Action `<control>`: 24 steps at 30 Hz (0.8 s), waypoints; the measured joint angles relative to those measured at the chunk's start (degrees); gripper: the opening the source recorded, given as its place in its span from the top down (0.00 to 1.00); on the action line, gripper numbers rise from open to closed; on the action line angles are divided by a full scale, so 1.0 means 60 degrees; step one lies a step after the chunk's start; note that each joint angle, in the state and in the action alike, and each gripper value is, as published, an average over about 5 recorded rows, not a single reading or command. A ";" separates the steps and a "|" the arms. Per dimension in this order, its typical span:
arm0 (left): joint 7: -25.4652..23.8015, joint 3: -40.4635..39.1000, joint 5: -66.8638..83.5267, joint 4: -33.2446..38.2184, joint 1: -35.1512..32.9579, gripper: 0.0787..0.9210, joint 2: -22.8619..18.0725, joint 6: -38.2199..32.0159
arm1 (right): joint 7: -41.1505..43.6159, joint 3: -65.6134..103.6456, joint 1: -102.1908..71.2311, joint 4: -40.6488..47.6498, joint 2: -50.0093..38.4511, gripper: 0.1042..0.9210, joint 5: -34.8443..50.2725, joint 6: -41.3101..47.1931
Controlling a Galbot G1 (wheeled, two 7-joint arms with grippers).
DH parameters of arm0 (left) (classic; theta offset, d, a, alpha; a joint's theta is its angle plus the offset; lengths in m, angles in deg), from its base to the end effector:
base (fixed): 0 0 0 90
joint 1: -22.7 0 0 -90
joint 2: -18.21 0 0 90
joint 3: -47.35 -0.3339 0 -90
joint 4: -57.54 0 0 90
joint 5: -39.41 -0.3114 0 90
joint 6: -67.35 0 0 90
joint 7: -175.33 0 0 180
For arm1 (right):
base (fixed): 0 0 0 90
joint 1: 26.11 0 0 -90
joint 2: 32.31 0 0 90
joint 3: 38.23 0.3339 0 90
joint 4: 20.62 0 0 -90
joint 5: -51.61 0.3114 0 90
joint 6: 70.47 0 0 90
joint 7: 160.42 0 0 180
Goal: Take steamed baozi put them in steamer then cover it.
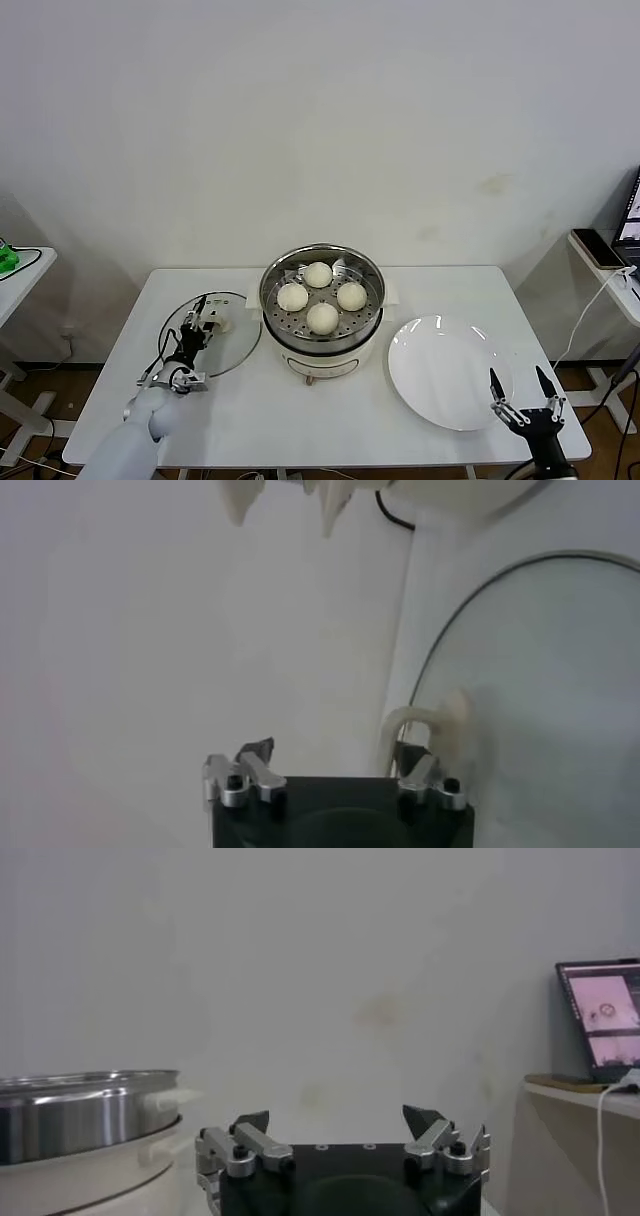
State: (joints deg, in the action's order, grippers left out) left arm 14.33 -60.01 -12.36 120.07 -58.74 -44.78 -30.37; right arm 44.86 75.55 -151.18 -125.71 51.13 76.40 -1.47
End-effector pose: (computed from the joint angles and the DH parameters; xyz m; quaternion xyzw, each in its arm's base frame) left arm 0.3297 0.1434 -0.4185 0.0641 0.7612 0.6452 0.0127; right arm 0.0888 -0.1493 -0.3523 -0.0160 0.9974 0.0220 0.0661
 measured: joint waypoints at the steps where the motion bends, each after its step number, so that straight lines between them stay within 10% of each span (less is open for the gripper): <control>1: 0.0004 0.0000 -0.0032 -0.0035 0.0002 0.44 -0.0015 0.0000 | 0.0002 0.0000 0.0005 -0.0003 0.0000 0.12 0.0006 0.0007; 15: 0.0349 0.0297 -0.0746 -0.0114 -0.0254 0.91 -0.0282 0.0002 | -0.0112 -0.0042 0.0027 -0.0088 -0.0052 0.12 -0.0060 0.0087; 24: 0.0698 0.0829 -0.1470 0.0497 -0.0908 0.94 -0.0312 0.0407 | -0.0251 -0.0181 0.0067 -0.0207 -0.0160 0.12 -0.0212 0.0141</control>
State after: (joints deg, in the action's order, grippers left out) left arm 18.52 -55.04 -21.17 123.05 -64.19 -46.65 -27.93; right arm 43.36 74.46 -150.79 -126.95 50.17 75.13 -0.63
